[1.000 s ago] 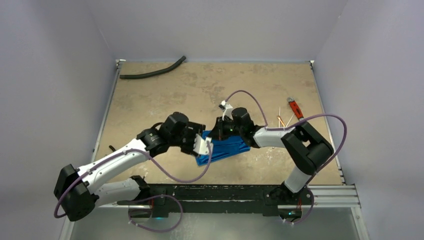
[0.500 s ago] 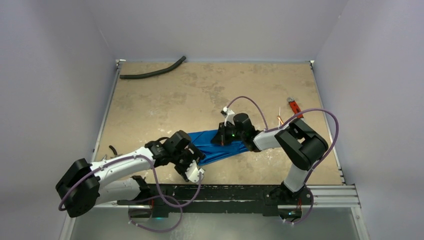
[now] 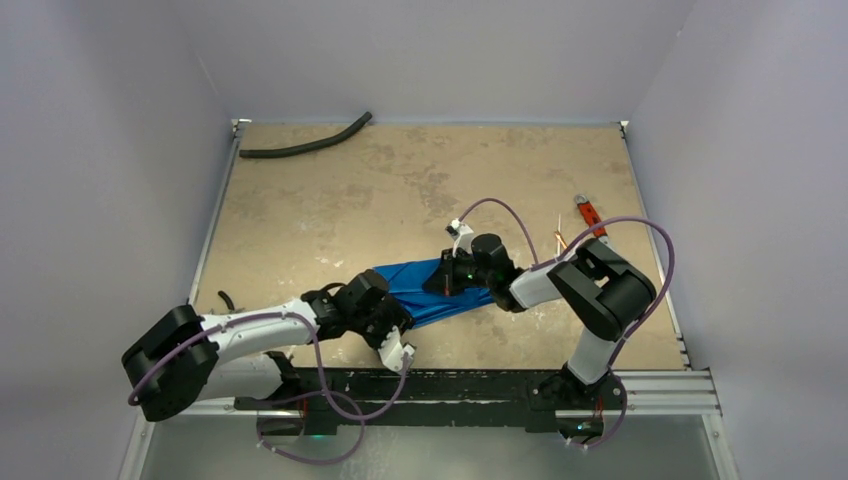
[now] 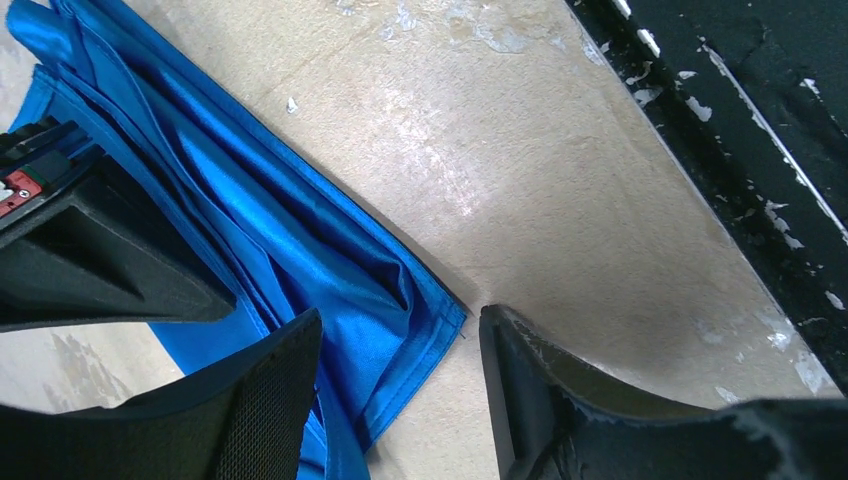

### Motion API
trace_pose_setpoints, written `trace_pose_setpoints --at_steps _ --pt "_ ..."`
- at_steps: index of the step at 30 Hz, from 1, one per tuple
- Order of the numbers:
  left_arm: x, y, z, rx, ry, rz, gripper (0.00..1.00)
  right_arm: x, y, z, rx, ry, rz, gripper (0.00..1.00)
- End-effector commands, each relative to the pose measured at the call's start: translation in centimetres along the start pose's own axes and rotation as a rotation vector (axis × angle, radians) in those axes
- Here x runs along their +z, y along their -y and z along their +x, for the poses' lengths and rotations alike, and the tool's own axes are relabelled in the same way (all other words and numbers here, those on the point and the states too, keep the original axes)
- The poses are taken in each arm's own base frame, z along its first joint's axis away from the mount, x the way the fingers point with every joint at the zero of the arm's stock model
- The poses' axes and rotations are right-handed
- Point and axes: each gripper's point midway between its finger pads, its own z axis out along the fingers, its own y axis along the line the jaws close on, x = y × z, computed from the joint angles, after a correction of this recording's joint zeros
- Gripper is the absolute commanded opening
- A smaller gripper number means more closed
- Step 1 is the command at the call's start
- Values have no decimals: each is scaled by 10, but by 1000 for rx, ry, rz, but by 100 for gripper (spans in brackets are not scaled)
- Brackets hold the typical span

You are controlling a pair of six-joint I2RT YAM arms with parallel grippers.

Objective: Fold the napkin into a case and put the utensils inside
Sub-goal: Stuff the top corner of the smaller-rectangle-folded napkin into the folded napkin.

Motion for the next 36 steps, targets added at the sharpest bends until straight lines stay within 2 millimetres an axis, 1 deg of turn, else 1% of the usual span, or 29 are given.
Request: trace_pose_setpoints --at_steps 1,4,10,17,18,21,28,29,32,35,36 --pt "2 8 0 32 12 -16 57 3 2 0 -1 19 1 0" --pt "3 12 0 42 12 -15 56 2 3 2 5 18 2 0" --pt "7 17 5 32 -6 -8 48 1 4 4 12 19 10 0" --pt "11 13 9 3 -32 -30 36 -1 5 6 17 15 14 0" --pt "11 11 10 0 -37 -39 35 -2 5 7 19 12 16 0" --pt "10 5 11 -19 -51 -66 26 -2 6 10 21 9 15 0" --pt "5 -16 13 -99 -85 -135 2 -4 5 11 8 9 13 0" --pt "5 -19 13 -107 -86 -143 0 -5 5 10 4 11 11 0" --pt "4 -27 12 -132 -86 -165 0 -5 3 9 -8 12 7 0" --pt "4 -31 12 -144 -90 -175 0 -7 -1 5 -24 23 -7 0" --pt "3 -40 10 -139 -82 -207 0 -8 -3 4 -29 28 -12 0"
